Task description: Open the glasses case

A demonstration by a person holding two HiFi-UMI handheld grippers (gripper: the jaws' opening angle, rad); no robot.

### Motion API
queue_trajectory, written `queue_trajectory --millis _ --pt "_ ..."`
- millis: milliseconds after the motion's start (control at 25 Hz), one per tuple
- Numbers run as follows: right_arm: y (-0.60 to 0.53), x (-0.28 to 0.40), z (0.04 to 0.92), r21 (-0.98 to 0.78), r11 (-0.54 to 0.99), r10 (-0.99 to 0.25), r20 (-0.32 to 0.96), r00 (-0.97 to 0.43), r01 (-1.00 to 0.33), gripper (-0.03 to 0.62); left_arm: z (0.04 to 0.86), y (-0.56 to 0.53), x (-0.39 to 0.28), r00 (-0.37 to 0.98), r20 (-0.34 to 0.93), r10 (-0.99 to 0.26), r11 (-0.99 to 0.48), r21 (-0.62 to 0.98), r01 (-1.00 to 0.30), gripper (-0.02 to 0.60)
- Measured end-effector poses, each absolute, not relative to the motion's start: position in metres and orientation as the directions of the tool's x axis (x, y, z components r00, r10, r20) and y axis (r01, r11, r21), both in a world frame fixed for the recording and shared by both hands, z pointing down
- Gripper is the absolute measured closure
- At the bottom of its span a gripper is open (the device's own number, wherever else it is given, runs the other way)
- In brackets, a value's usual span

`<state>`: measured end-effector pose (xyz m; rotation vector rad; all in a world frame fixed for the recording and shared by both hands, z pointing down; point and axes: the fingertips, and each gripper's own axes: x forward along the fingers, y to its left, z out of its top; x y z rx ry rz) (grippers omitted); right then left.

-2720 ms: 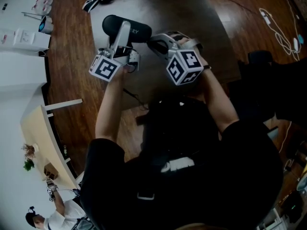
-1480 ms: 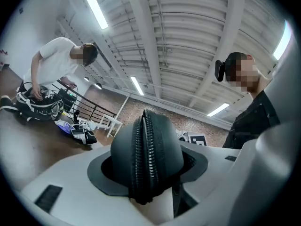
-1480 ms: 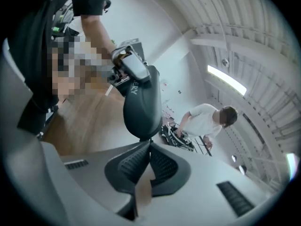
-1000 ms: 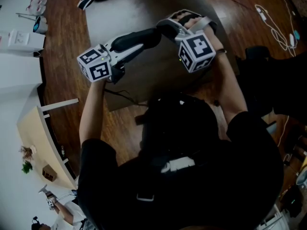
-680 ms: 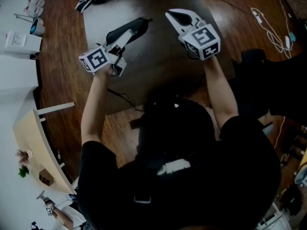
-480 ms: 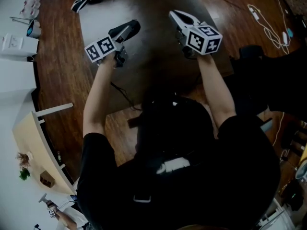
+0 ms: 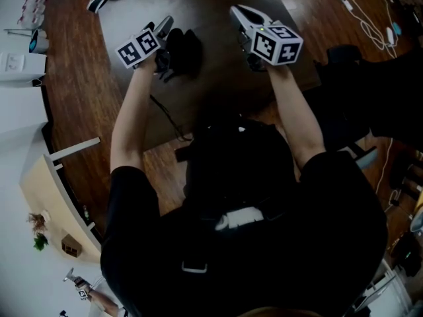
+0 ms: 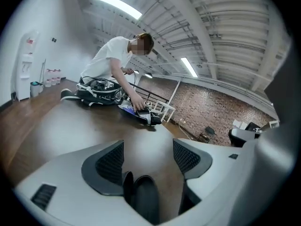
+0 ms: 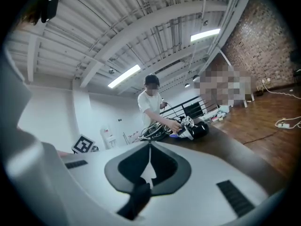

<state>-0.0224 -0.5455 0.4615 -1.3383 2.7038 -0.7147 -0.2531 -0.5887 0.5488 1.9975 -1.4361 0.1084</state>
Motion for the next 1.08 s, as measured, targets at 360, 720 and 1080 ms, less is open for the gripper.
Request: queue_trajectory --millis 360,720,1080 --pt "-0.539 -0.045 0.447 -0.357 0.570 -0.745 0.154 -0.649 -0.740 0.580 0.470 -0.542 -0.248 0.395 0.131 -0.909 -0.290 0.480 -0.828 0.259" --pt "-0.516 -0.069 0.420 -0.320 0.629 -0.720 0.105 -0.686 -0.709 0.580 0.412 -0.485 -0.212 0.369 -0.005 -0.929 -0.348 0.345 -0.871 0.286" --pt "-0.491 -0.073 0.409 -0.303 0.660 -0.701 0.081 -0.709 -0.687 0.580 0.400 -0.453 -0.173 0.400 -0.060 -0.915 -0.395 0.344 -0.852 0.539"
